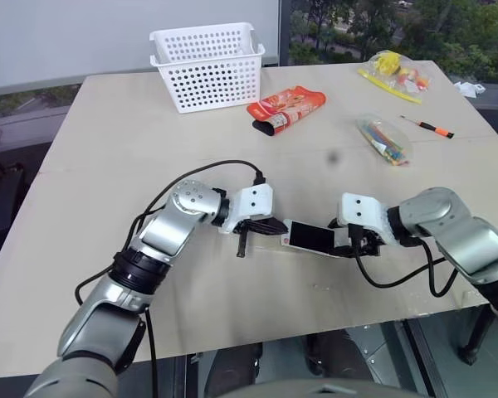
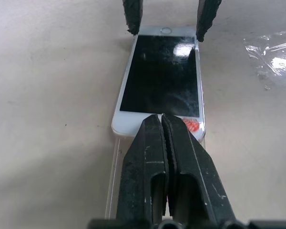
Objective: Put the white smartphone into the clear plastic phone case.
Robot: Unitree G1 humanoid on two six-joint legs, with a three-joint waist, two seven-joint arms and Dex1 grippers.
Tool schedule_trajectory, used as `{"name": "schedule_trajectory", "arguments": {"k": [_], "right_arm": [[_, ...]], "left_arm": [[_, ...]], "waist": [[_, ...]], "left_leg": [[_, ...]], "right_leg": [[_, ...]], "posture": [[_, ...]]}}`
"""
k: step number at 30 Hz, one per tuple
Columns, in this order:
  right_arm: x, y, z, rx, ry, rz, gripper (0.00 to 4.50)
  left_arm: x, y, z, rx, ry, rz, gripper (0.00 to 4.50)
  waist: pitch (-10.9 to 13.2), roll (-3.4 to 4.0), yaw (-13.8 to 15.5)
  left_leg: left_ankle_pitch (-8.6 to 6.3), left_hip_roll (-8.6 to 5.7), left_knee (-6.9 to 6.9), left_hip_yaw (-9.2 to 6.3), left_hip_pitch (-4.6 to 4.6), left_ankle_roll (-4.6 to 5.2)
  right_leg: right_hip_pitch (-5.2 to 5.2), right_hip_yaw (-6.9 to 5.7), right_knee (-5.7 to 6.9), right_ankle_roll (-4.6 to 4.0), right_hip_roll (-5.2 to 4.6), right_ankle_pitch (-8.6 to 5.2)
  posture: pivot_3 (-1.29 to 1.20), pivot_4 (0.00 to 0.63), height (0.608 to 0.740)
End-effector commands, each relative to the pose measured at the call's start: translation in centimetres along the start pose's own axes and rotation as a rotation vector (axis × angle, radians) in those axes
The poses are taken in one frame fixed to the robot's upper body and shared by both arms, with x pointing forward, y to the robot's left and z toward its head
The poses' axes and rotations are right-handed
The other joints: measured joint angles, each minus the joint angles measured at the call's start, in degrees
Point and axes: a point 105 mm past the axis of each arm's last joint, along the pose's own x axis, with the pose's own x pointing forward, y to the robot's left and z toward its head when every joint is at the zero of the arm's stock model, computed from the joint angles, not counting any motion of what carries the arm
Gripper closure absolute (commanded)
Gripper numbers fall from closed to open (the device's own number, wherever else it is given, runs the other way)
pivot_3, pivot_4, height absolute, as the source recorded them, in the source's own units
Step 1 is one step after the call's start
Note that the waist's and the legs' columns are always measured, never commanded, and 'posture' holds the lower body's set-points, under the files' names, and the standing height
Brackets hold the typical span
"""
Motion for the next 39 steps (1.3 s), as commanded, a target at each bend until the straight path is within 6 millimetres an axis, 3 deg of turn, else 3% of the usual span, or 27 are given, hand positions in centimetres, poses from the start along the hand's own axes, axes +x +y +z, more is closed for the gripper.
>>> {"name": "schedule_trajectory", "arguments": {"k": [1,17,20,25,32,36,39], "right_arm": [[-0.2,-0.1,0.8,-0.029,-0.003,-0.001,1.60],[-0.5,-0.2,1.6,-0.026,-0.041,-0.013,1.60],[-1.3,-0.5,2.0,-0.002,-0.069,-0.039,1.60],[-4.7,-0.9,1.9,0.088,-0.124,-0.082,1.60],[-6.6,-1.2,-1.1,0.175,-0.057,-0.150,1.60],[-5.2,-1.1,-3.7,0.137,0.070,-0.173,2.78],[-4.0,-1.2,-3.1,0.100,0.068,-0.162,4.25]], "left_arm": [[0.1,-0.1,-0.1,0.028,0.014,0.000,4.46],[1.3,-1.6,-1.9,0.035,0.088,-0.056,4.46],[1.5,-1.8,-2.1,0.035,0.095,-0.066,4.46],[1.8,-1.6,-2.9,0.045,0.130,-0.053,4.46],[2.1,-1.5,-3.3,0.046,0.132,-0.056,4.46],[2.1,-1.4,-3.3,0.053,0.134,-0.056,4.50],[2.1,-1.3,-3.3,0.054,0.134,-0.054,4.50]], "waist": [[0.0,0.00,0.0],[0.0,0.00,0.0],[0.0,0.00,0.1],[-0.1,0.00,0.6],[-0.1,0.05,1.2],[-0.2,0.15,1.2],[-0.3,0.20,1.2]], "left_leg": [[0.00,0.00,0.00,0.00,0.00,0.00],[0.00,0.00,0.01,0.00,0.04,0.00],[0.00,0.00,0.02,-0.01,0.05,0.00],[0.00,0.00,0.04,-0.01,0.07,0.00],[0.00,0.02,0.04,0.00,0.21,0.00],[0.00,0.02,0.11,0.02,0.23,0.01],[0.00,0.01,0.15,0.04,0.23,0.01]], "right_leg": [[0.00,0.00,0.00,0.00,0.00,0.00],[0.02,0.00,0.04,0.00,0.00,0.00],[0.03,0.00,0.04,0.00,0.00,0.00],[0.08,0.00,0.03,0.00,-0.03,0.00],[0.18,-0.01,0.03,-0.23,-0.04,-0.13],[0.24,0.00,0.03,-0.23,-0.04,-0.13],[0.25,0.02,0.02,-0.22,-0.05,-0.13]], "posture": [[0.00,0.150,0.740],[0.00,0.150,0.740],[0.00,0.150,0.740],[0.00,0.150,0.740],[0.00,0.150,0.740],[0.00,0.150,0.740],[0.00,0.150,0.740]]}}
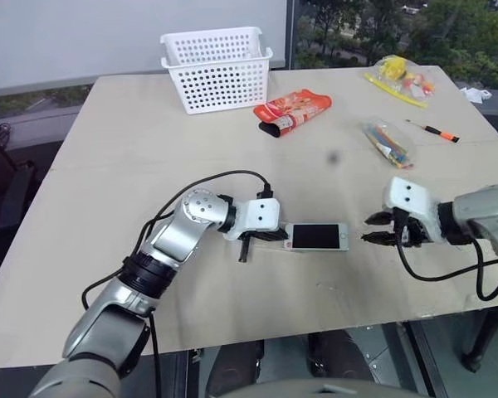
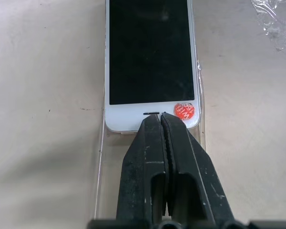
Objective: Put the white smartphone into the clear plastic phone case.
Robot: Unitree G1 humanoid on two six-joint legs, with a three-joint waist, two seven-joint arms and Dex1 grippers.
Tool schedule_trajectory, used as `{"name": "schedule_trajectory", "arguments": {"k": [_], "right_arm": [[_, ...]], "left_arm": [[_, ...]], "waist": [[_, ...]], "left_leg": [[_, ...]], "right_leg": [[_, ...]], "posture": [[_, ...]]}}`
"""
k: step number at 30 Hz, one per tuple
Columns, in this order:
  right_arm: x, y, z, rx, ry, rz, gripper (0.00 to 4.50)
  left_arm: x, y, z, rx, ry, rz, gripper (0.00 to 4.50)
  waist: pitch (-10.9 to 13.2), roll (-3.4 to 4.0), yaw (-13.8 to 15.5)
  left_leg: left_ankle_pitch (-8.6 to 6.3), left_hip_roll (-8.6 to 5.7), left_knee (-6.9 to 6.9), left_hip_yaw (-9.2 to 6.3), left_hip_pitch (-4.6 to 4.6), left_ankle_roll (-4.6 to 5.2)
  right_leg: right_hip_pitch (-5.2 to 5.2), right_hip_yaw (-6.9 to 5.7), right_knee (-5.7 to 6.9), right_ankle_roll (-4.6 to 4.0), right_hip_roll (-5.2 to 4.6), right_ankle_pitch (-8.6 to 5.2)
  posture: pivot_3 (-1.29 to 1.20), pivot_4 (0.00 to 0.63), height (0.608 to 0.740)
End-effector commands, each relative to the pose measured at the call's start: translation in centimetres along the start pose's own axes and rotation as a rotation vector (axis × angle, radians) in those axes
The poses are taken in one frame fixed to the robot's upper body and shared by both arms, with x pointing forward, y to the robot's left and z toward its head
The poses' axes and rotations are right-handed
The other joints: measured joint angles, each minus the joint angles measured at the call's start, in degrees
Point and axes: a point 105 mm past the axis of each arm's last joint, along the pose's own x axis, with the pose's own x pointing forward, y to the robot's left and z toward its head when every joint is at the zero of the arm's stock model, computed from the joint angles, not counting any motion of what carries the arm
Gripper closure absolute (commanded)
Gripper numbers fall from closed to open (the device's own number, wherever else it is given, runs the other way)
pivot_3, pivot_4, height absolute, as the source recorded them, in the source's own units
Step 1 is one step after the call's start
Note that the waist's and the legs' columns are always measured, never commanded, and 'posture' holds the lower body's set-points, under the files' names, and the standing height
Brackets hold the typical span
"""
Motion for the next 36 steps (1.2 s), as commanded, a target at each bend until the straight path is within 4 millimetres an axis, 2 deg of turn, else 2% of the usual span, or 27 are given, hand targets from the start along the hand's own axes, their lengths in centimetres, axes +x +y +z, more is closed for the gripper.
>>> {"name": "schedule_trajectory", "arguments": {"k": [1,7,11,20,30,36], "right_arm": [[0.9,0.0,1.6,-0.089,-0.019,-0.010,4.44],[2.9,1.3,5.1,-0.186,-0.086,0.059,4.44],[3.8,2.2,6.7,-0.256,-0.098,0.104,4.44],[5.1,3.8,6.6,-0.298,-0.028,0.180,4.44],[6.2,3.8,8.0,-0.290,-0.044,0.170,4.44],[6.6,4.0,8.5,-0.289,-0.054,0.177,4.44]], "left_arm": [[0.8,-1.0,-1.7,-0.037,0.062,-0.041,4.50],[0.6,-0.8,-1.6,-0.033,0.060,-0.033,4.50],[0.2,-0.6,-1.3,-0.026,0.055,-0.024,4.50],[-0.4,-0.3,-0.5,-0.022,0.044,-0.013,4.50],[-1.1,-0.4,-0.2,-0.017,0.048,-0.009,4.50],[-2.4,0.3,-0.7,-0.035,0.076,0.040,4.50]], "waist": [[0.0,0.03,0.0],[-0.1,0.08,-0.1],[-0.1,0.09,-1.3],[-0.2,0.16,-1.8],[-0.3,0.15,-1.7],[-0.3,0.15,-1.5]], "left_leg": [[0.00,0.00,0.00,0.00,0.01,0.00],[0.00,-0.01,0.02,-0.03,-0.01,0.00],[0.00,0.05,0.01,-0.06,0.04,0.00],[0.00,0.11,-0.02,-0.04,0.13,0.00],[0.00,0.11,-0.02,-0.06,0.09,0.00],[0.00,0.09,-0.03,-0.05,-0.11,0.00]], "right_leg": [[0.00,0.00,0.00,0.00,0.00,0.00],[0.00,-0.02,0.00,0.00,0.02,0.00],[0.01,-0.04,0.03,0.00,0.09,0.00],[0.00,-0.02,0.15,0.00,0.16,-0.01],[-0.03,-0.02,0.16,0.00,0.16,0.00],[-0.26,0.00,0.25,0.21,0.15,0.13]], "posture": [[0.00,0.150,0.740],[0.00,0.150,0.740],[0.00,0.150,0.740],[0.00,0.150,0.740],[0.00,0.150,0.740],[0.00,0.150,0.740]]}}
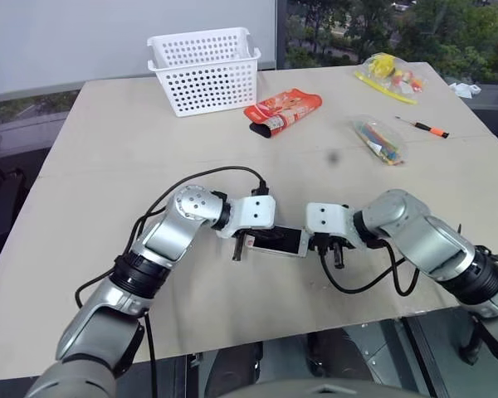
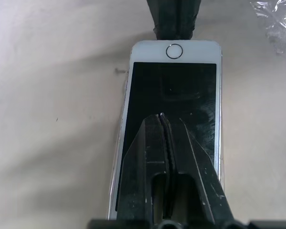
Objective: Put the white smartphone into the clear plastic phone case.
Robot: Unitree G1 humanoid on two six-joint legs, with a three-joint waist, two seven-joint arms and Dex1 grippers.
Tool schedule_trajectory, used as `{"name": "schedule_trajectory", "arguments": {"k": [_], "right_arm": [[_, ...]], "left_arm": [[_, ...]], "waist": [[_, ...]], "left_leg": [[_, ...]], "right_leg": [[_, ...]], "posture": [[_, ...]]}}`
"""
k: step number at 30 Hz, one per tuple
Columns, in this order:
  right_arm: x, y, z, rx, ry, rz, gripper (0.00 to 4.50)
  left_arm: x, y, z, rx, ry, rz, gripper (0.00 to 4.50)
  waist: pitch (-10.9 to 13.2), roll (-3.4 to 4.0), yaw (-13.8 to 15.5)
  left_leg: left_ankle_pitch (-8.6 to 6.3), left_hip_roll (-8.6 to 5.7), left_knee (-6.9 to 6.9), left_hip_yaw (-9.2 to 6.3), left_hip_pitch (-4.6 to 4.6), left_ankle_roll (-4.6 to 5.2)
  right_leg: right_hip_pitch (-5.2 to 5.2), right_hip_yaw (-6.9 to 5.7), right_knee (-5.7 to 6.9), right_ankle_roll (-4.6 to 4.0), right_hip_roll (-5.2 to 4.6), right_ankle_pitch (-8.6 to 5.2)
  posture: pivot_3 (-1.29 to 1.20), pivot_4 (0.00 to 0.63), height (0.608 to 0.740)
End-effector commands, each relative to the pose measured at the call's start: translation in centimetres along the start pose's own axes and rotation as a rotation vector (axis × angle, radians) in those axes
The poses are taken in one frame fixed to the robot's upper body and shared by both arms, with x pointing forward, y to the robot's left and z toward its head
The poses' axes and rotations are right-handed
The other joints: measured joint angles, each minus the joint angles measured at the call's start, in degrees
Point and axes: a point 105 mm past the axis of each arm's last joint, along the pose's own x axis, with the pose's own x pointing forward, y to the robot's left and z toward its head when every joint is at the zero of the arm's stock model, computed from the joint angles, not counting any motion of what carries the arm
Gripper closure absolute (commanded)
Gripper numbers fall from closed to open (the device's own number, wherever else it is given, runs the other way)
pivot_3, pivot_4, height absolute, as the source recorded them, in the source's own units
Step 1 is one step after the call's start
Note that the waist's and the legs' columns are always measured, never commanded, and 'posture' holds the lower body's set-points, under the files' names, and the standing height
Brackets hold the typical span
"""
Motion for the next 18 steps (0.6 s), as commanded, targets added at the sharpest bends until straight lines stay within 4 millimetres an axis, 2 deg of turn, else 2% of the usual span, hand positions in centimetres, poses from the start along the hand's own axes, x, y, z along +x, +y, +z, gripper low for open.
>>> {"name": "schedule_trajectory", "arguments": {"k": [1,4,7,11,15,18], "right_arm": [[-0.6,-0.3,1.4,-0.055,-0.028,-0.023,4.44],[-0.7,-0.5,1.2,-0.050,-0.023,-0.035,4.44],[-0.9,-0.7,0.9,-0.046,-0.016,-0.046,4.44],[-1.2,-0.9,0.6,-0.038,-0.011,-0.060,4.44],[-1.3,-1.0,0.5,-0.031,-0.010,-0.070,4.44],[-1.4,-1.0,0.4,-0.028,-0.009,-0.072,4.44]], "left_arm": [[-0.9,0.3,-0.9,-0.029,0.037,0.028,4.50],[-1.4,0.5,-1.0,-0.032,0.040,0.039,4.50],[-2.4,1.3,-0.1,-0.056,-0.014,0.078,4.50],[-5.7,3.5,0.7,-0.113,-0.060,0.183,4.50],[-8.8,4.3,-1.4,-0.136,0.028,0.260,4.50],[-9.6,3.5,-3.1,-0.170,0.086,0.245,4.50]], "waist": [[0.0,0.00,0.1],[0.0,0.00,0.1],[0.0,0.00,0.1],[0.1,-0.06,0.2],[0.1,-0.05,-0.1],[0.1,-0.05,0.1]], "left_leg": [[0.00,0.00,-0.01,-0.01,0.00,0.00],[0.00,0.00,-0.01,-0.01,0.01,0.00],[0.00,0.00,-0.01,0.00,0.00,0.00],[0.00,0.00,-0.01,-0.02,-0.05,0.00],[0.00,0.00,-0.03,0.00,-0.04,0.00],[0.00,0.00,-0.09,0.00,-0.03,0.00]], "right_leg": [[0.00,-0.02,0.01,0.00,0.00,0.00],[-0.01,-0.02,0.01,0.00,0.00,-0.01],[-0.01,-0.02,0.00,0.00,-0.01,-0.01],[-0.05,-0.03,0.00,0.00,-0.01,-0.01],[-0.06,-0.03,0.00,0.01,-0.01,-0.01],[-0.09,-0.04,-0.01,0.00,0.00,-0.01]], "posture": [[0.00,0.150,0.740],[0.00,0.150,0.740],[0.00,0.150,0.740],[0.00,0.150,0.740],[0.00,0.150,0.740],[0.00,0.150,0.740]]}}
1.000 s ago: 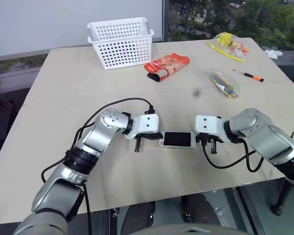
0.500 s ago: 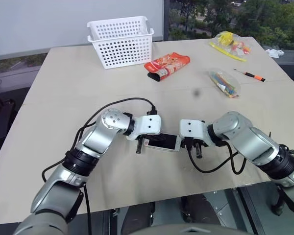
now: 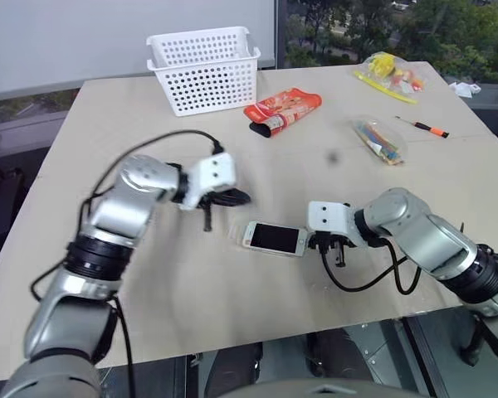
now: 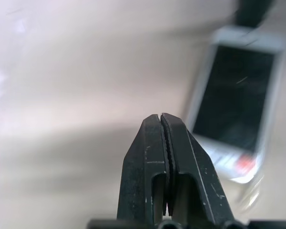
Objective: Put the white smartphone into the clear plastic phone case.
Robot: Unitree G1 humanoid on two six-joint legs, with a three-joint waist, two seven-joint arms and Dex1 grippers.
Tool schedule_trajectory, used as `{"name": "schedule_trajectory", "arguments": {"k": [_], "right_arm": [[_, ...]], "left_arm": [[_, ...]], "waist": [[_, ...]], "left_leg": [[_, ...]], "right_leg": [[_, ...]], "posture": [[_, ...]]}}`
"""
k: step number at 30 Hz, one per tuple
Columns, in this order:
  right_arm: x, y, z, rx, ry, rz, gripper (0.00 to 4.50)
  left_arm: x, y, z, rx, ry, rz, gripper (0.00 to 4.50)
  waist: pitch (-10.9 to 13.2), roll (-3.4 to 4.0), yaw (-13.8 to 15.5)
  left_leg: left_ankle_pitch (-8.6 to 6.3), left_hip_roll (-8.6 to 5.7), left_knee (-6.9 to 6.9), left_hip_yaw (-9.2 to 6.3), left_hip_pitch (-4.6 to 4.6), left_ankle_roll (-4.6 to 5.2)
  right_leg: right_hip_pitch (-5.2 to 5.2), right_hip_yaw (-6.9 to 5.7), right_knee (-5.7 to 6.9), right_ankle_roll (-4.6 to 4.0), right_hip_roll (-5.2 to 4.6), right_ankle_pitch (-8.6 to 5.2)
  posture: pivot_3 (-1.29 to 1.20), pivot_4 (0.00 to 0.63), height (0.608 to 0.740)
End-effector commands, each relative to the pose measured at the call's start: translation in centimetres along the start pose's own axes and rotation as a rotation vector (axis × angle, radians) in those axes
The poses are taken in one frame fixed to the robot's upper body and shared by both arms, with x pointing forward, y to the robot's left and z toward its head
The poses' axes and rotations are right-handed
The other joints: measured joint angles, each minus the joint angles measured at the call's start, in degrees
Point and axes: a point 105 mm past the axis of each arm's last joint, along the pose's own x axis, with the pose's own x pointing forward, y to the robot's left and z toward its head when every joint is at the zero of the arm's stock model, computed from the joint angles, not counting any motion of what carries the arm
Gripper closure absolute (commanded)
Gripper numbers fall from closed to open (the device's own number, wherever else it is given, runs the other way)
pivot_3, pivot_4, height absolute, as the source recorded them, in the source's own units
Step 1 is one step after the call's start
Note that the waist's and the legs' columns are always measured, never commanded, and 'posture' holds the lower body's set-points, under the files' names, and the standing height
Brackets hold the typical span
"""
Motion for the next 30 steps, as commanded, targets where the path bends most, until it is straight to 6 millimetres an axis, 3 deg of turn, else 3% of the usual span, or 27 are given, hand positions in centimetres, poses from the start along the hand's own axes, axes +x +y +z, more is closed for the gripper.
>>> {"name": "schedule_trajectory", "arguments": {"k": [1,6,16,25,30], "right_arm": [[-0.9,-0.6,0.9,-0.027,-0.027,-0.041,4.44],[-0.9,-0.7,1.0,-0.026,-0.028,-0.046,4.44],[-0.8,-0.5,1.3,-0.024,-0.030,-0.040,4.44],[0.3,-0.1,2.1,-0.024,-0.050,-0.032,4.44],[1.0,-0.8,1.9,-0.014,-0.045,-0.068,4.44]], "left_arm": [[-0.9,-0.5,-1.6,-0.007,0.051,-0.020,4.50],[0.0,-3.0,-3.4,-0.007,0.111,-0.128,4.50],[3.8,-6.5,-0.7,-0.005,-0.023,-0.269,4.50],[4.4,-6.3,-0.8,-0.006,-0.013,-0.254,4.50],[3.2,-4.8,-0.1,-0.022,-0.035,-0.193,4.50]], "waist": [[0.0,0.01,0.1],[0.0,0.01,0.4],[0.0,0.00,0.3],[0.0,0.00,0.0],[0.0,-0.01,-0.1]], "left_leg": [[0.00,0.00,-0.01,0.01,0.00,0.00],[0.00,-0.01,-0.02,0.04,-0.06,0.00],[0.00,-0.05,0.01,0.05,-0.08,0.00],[0.00,-0.03,0.01,0.03,0.00,0.00],[0.00,-0.01,0.01,0.04,0.02,0.00]], "right_leg": [[0.00,0.00,0.00,0.00,0.00,0.00],[0.00,0.00,-0.08,-0.01,-0.04,0.00],[0.01,0.03,-0.09,-0.15,-0.08,-0.09],[0.01,0.01,-0.01,0.00,-0.04,0.00],[0.00,0.02,0.03,0.00,-0.02,0.00]], "posture": [[0.00,0.150,0.740],[0.00,0.150,0.740],[0.00,0.150,0.740],[0.00,0.150,0.740],[0.00,0.150,0.740]]}}
